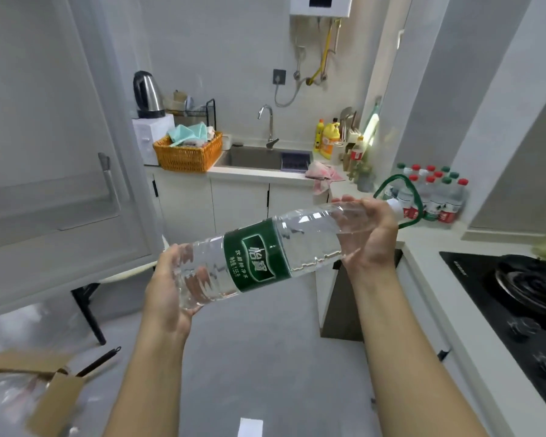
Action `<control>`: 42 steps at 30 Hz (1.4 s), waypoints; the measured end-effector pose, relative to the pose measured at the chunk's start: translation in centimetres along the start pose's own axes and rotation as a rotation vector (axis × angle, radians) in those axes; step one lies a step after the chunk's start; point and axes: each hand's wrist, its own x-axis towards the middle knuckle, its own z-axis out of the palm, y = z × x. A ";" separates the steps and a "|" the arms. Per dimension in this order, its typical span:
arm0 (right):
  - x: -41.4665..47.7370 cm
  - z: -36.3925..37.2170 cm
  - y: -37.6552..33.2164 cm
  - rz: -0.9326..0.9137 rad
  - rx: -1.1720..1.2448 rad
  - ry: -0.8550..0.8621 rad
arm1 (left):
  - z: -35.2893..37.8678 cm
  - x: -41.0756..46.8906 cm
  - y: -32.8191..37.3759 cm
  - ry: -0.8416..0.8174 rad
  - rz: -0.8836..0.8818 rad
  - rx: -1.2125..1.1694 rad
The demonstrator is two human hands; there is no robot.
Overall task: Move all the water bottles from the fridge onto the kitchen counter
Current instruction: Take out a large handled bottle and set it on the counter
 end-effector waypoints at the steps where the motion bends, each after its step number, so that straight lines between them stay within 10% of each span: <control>1: 0.5 -0.5 -0.1 -0.005 0.009 0.019 | 0.6 0.7 -0.6 -0.015 -0.015 0.004; 42: 30.5 -18.6 -4.0 -0.161 -0.002 0.344 | 30.6 25.2 -14.5 -0.256 -0.277 0.119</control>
